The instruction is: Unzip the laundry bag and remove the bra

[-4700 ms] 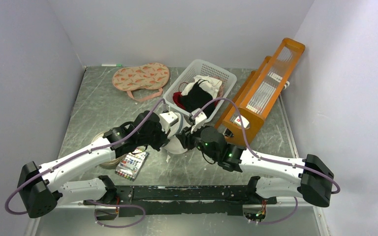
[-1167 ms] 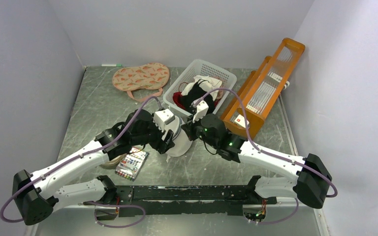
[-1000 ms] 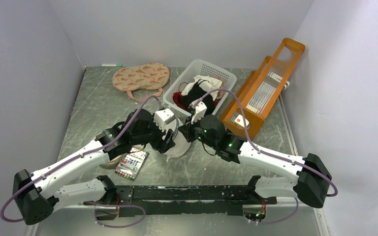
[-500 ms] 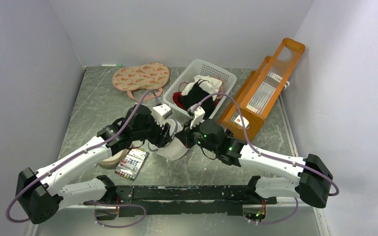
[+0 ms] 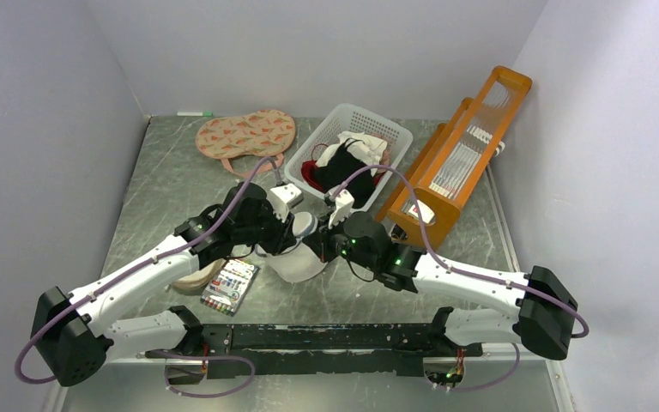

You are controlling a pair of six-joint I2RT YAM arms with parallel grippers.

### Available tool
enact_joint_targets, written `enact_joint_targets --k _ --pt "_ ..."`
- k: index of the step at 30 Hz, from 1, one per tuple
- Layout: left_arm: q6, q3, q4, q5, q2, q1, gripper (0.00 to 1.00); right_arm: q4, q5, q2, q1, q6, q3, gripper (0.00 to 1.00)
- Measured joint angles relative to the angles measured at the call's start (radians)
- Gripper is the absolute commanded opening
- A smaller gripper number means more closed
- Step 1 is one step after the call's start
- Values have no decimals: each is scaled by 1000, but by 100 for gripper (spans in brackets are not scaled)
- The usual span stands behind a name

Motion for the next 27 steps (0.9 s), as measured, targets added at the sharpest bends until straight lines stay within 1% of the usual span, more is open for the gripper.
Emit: enact_joint_targets --k 1,5,7,11,14,17,20,24,27 --pt "1 0 0 0 0 0 24 -6 15 5 0 4 0 0" --pt "6 0 0 2 -1 0 9 -34 55 34 0 7 17 0" --pt "8 0 0 3 -1 0 7 -51 72 47 0 4 35 0" --pt "9 0 1 3 -3 2 7 -92 98 59 -24 0 69 0" --pt "9 0 0 3 -10 3 7 -123 97 74 -93 0 90 0" --pt "9 0 4 3 -21 3 7 -135 61 95 -185 0 92 0" --pt "9 0 14 3 -23 3 7 -153 20 113 -219 -13 94 0" --pt "9 0 12 0 -23 3 21 -156 -37 105 -220 -40 95 0" --pt "10 0 10 -1 -22 3 25 -151 -72 84 -216 -48 95 0"
